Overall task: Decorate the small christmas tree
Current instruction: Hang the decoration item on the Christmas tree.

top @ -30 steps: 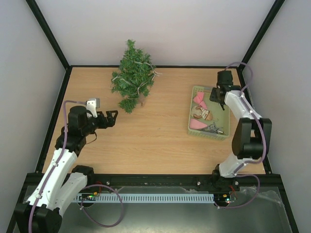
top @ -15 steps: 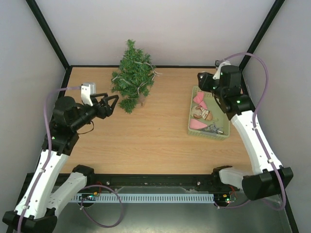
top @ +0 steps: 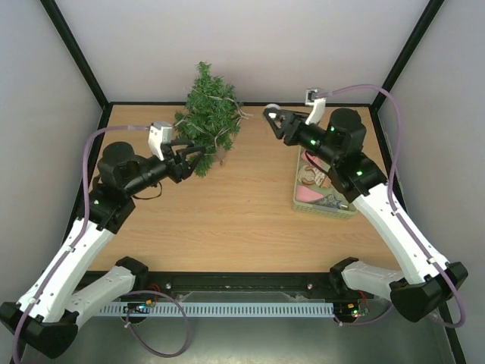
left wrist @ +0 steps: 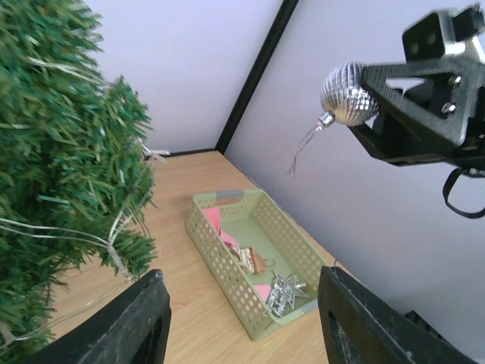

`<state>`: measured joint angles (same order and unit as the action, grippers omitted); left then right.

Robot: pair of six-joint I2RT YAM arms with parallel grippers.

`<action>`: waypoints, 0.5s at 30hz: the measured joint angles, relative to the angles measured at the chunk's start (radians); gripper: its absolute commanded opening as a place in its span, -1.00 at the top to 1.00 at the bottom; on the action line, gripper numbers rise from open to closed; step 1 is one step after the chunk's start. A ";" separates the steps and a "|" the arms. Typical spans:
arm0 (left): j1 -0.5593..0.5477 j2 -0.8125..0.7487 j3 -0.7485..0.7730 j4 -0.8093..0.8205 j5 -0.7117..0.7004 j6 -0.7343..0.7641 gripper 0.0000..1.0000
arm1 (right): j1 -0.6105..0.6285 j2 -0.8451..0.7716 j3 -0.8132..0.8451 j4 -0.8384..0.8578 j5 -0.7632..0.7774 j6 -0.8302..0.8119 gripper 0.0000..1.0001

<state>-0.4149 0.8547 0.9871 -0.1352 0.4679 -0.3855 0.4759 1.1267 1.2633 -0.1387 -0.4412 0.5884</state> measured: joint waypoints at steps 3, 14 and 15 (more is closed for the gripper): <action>-0.050 0.010 -0.039 0.043 -0.021 -0.006 -0.03 | 0.061 0.021 -0.012 0.063 -0.030 0.040 0.18; -0.187 0.005 -0.265 0.183 -0.127 -0.048 0.13 | 0.216 0.055 -0.159 0.283 -0.058 0.187 0.17; -0.195 0.003 -0.276 0.196 -0.144 -0.044 0.13 | 0.219 0.056 -0.177 0.298 -0.058 0.204 0.17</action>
<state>-0.6094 0.8581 0.7109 0.0612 0.3237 -0.4297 0.6952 1.1824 1.0866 0.1596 -0.4988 0.7921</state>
